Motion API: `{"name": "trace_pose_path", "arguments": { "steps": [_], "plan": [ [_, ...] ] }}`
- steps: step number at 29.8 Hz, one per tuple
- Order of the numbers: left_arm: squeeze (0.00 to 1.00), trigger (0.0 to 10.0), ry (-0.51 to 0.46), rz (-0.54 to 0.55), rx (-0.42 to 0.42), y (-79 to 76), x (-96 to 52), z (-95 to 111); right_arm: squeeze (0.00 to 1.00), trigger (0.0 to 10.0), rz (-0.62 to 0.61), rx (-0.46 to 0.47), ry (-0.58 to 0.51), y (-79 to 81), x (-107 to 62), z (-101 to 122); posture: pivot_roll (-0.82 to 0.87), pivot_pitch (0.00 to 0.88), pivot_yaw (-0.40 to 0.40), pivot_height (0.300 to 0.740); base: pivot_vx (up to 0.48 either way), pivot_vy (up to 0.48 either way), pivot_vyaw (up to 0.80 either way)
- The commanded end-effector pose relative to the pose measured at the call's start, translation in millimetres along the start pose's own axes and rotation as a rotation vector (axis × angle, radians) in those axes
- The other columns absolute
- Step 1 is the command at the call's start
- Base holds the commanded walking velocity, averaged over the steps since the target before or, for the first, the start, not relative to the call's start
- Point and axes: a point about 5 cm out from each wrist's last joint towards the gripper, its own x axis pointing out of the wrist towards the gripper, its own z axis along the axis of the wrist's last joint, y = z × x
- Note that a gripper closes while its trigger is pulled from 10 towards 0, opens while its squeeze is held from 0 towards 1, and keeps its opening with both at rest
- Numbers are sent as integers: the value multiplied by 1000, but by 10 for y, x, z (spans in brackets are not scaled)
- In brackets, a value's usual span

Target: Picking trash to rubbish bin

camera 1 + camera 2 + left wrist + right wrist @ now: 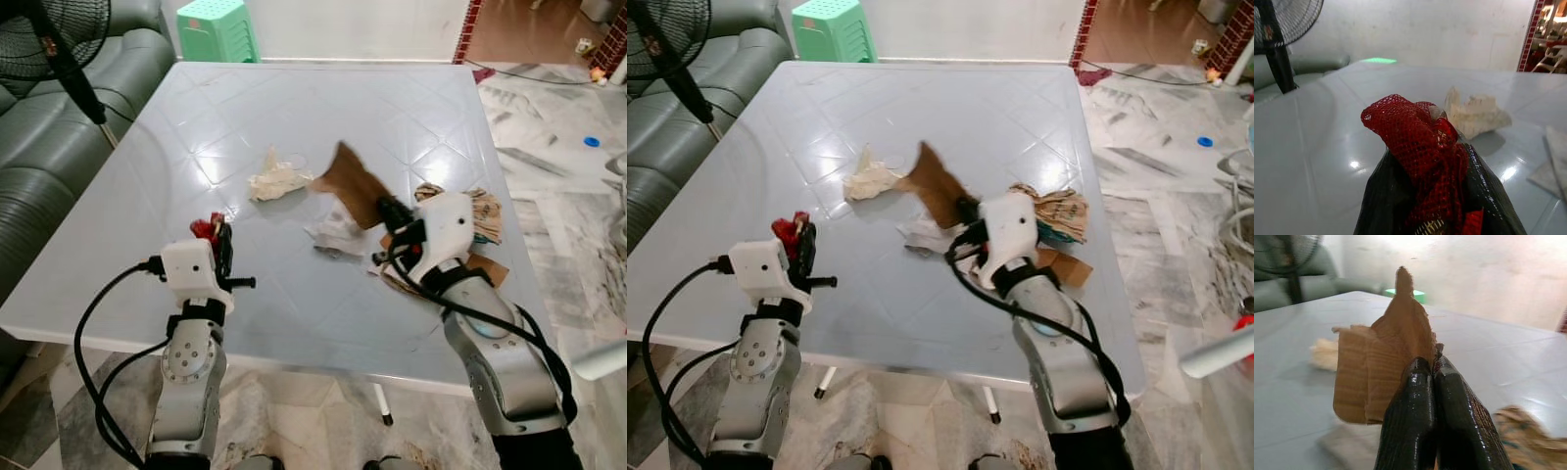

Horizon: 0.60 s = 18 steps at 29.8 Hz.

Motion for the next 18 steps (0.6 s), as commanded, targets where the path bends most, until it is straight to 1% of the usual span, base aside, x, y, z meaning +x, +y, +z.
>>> {"name": "trace_pose_path", "arguments": {
  "steps": [1, 4, 5, 7, 8, 10, 11, 12, 13, 14, 15, 16, 17, 18],
  "plan": [
    [0, 0, -5, -4, -12, 4, 18, 49, 0, 0, -71, -24, -6, -113, -6, 8, -45, 44, 20, 740, 0, 0, 0],
    [0, 0, 9, -30, -26, -1, 33, 61, 0, 0, -163, -48, -7, -265, -39, 0, -47, 42, 21, 740, 0, 0, 0],
    [0, 0, 18, -67, -36, -36, 44, 90, 0, 0, -221, -73, -2, -376, -78, -16, -50, 41, 23, 740, 0, 0, 0],
    [0, 78, 38, -98, -60, -69, 42, 104, 0, 0, -245, -78, 6, -427, -102, -40, -52, 42, 27, 740, 0, 0, 0],
    [0, 1412, 39, -120, -58, -87, 39, 119, 0, 0, -254, -72, 13, -447, -115, -61, -51, 44, 32, 740, 0, 0, 0],
    [0, 1490, 46, -149, -51, -103, 26, 153, 0, 0, -271, -65, 17, -464, -127, -93, -52, 45, 38, 740, 0, 0, 0],
    [0, 1765, 49, -151, -52, -104, 23, 158, 0, 0, -273, -66, 16, -463, -127, -95, -52, 45, 38, 740, 0, 0, 0],
    [0, 1765, 51, -158, -54, -115, 30, 167, 0, 0, -280, -64, 15, -457, -132, -102, -53, 47, 42, 740, 0, 0, 0],
    [0, 2196, 50, -161, -56, -120, 37, 173, 0, 0, -283, -62, 14, -451, -133, -102, -52, 48, 46, 740, 0, 0, 0],
    [0, 2196, 50, -163, -58, -121, 43, 178, 0, 0, -286, -61, 13, -445, -132, -102, -52, 49, 47, 740, 0, 0, 0],
    [0, 3216, 51, -165, -60, -126, 51, 182, 0, 0, -289, -59, 12, -441, -132, -104, -52, 49, 47, 740, 0, 0, 0],
    [0, 3176, 53, -168, -62, -129, 60, 190, 0, 0, -294, -56, 11, -435, -131, -106, -51, 52, 50, 740, 0, 0, 0],
    [0, 3843, 54, -175, -66, -140, 76, 202, 0, 0, -300, -49, 11, -428, -130, -112, -49, 52, 50, 740, 0, 0, 0],
    [0, 3843, 54, -175, -66, -140, 76, 202, 0, 0, -300, -49, 11, -428, -130, -112, -49, 52, 50, 740, 0, 0, 0]
  ]
}}
